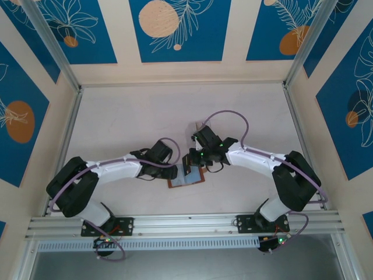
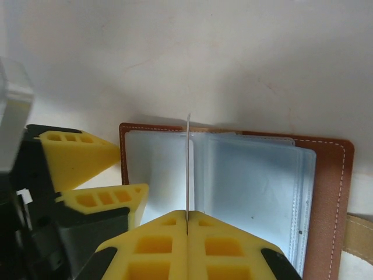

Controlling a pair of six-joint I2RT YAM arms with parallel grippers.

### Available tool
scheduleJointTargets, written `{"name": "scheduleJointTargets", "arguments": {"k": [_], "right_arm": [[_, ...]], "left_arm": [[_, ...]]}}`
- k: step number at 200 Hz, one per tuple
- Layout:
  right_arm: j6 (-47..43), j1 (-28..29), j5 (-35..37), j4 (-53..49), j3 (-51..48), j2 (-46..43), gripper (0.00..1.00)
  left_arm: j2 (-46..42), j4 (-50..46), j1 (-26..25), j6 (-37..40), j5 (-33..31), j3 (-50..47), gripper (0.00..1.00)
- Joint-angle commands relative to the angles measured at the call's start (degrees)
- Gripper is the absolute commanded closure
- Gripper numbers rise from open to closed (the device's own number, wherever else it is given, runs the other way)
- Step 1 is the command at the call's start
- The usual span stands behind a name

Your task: Put the credit cards into the card holder

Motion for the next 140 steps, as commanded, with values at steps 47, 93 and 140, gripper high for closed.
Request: {"name": "scheduleJointTargets", "arguments": {"k": [47,93,140], "right_arm": [[3.9,-1.3,-3.3,14.8,-8.6,-1.9,1.0],[5.8,-1.5,-3.6,22.0,-12.3,-1.1,1.0],[6.6,-1.6,-4.1,25.1,-13.8,-1.7,1.0]], "left_arm": [[1.8,-2.1,-0.9,0.4,-6.6,-0.9,0.53],[2.4,-0.8,-1.3,-0.9,-6.4,-2.3,0.56],[3.1,0.0,-1.7,-1.3,-6.2,-2.8,0.58]]}}
